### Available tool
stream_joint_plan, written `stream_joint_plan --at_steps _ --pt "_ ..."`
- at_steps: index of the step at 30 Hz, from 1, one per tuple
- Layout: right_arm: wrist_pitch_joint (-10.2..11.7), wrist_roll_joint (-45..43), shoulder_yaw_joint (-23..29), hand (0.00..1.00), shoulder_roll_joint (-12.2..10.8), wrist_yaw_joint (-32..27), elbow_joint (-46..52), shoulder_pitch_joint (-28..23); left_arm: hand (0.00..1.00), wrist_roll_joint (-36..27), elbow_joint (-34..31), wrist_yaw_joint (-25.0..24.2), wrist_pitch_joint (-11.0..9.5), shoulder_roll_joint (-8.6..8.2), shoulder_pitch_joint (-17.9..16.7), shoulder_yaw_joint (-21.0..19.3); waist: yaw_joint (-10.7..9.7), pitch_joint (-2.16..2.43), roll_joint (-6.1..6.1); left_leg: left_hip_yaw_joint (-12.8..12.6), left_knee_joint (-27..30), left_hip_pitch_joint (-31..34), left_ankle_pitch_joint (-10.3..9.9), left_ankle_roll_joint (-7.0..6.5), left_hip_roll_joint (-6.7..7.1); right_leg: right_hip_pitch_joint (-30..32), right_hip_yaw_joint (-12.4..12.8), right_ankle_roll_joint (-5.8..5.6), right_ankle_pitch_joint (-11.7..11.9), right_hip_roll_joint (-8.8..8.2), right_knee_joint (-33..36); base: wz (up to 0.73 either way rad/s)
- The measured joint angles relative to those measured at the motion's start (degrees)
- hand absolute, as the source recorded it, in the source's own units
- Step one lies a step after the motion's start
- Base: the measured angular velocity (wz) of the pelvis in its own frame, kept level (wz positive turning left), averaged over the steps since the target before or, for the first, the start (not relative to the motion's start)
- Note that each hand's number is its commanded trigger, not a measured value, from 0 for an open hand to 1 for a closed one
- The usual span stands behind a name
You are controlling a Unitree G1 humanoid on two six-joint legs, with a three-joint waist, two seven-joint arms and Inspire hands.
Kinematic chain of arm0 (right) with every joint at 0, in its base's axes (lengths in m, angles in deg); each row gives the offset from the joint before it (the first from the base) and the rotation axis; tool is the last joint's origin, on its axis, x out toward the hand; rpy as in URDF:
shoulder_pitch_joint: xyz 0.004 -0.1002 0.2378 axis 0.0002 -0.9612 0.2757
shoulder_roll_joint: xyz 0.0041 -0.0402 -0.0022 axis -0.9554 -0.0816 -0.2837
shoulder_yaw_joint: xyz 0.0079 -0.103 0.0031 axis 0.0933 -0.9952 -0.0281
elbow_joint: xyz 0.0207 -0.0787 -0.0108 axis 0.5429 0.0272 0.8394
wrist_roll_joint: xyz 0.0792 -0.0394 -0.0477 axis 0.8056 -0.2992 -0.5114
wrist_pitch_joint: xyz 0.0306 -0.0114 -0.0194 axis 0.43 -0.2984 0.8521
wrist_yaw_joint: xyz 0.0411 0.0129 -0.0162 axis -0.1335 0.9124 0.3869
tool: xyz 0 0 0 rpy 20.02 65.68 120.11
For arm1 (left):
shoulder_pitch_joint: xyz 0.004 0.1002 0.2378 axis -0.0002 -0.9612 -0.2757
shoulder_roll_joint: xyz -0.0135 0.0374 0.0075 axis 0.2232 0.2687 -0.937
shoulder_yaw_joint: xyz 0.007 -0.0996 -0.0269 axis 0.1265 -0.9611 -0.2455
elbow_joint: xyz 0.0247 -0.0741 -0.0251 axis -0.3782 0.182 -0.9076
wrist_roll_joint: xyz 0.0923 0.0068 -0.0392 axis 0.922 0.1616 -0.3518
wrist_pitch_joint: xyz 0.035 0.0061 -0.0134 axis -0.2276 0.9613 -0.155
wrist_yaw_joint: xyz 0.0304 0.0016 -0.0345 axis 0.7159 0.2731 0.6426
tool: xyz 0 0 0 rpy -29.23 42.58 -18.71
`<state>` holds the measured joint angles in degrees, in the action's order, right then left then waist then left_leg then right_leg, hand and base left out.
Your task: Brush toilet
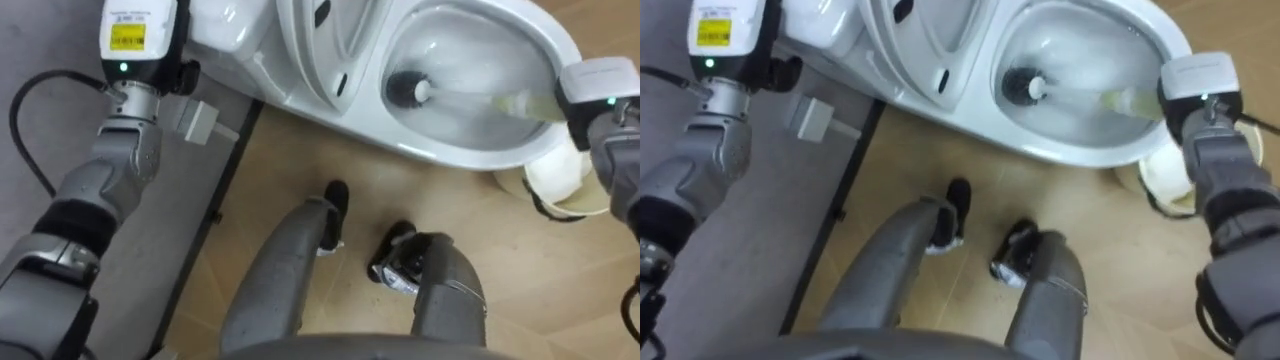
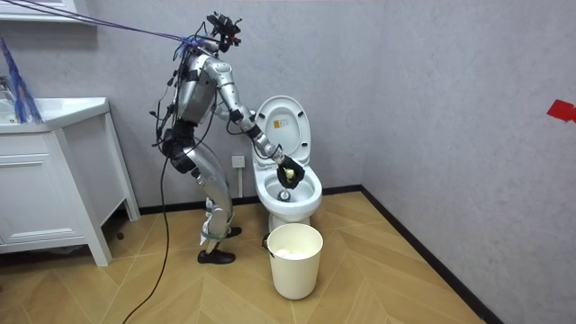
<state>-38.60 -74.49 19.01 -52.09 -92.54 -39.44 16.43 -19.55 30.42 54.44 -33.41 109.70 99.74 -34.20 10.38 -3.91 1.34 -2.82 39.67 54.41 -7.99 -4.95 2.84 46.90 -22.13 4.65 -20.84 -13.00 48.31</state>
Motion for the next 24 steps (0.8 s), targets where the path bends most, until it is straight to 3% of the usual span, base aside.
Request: stream_joint_plan --at_steps 5,10,15,21,24 --pt "-0.6 1.1 0.0 1.00 0.0 -0.6 0.1 1.5 0.00 0.0 -0.4 1.4 0.8 0.03 0.2 0.2 0.2 -0.09 -0.13 0.0 0.5 1.0 0.0 -0.05 -0.01 1.1 0.3 0.03 0.0 0.05 0.6 -0.01" --pt "-0.6 10.7 0.1 1.00 0.1 -1.7 0.0 3.5 0.00 -0.1 -0.7 2.6 1.9 0.55 0.3 0.0 -0.3 -0.64 -1.02 -0.3 -0.2 0.9 0.5 0.14 -0.03 1.4 0.5 0.24 0.1 0.06 0.6 -0.01" --pt "-0.5 16.1 1.2 1.00 0.0 -4.7 -2.5 5.2 0.00 0.1 -1.0 3.4 3.2 0.54 0.0 0.1 -0.9 -0.72 -1.16 -0.3 -0.3 0.9 0.6 0.18 -0.02 1.5 0.5 0.35 0.1 0.02 0.6 0.00" --pt "-0.7 16.0 2.3 1.00 0.1 -7.5 -3.2 5.6 0.00 0.0 -2.6 4.0 6.3 0.51 -1.2 0.1 -1.9 -0.72 -1.18 -0.4 -0.1 0.9 0.6 0.11 0.03 1.5 0.6 0.37 0.1 -0.10 0.8 -0.01" --pt "-1.7 15.9 2.3 1.00 0.0 -7.4 -3.2 5.6 0.00 0.0 -2.8 3.6 6.8 0.50 -1.3 0.2 -1.7 -0.70 -1.15 -0.5 -0.1 0.8 0.6 0.09 -0.05 1.5 0.7 0.36 0.1 -0.01 0.8 -0.01"
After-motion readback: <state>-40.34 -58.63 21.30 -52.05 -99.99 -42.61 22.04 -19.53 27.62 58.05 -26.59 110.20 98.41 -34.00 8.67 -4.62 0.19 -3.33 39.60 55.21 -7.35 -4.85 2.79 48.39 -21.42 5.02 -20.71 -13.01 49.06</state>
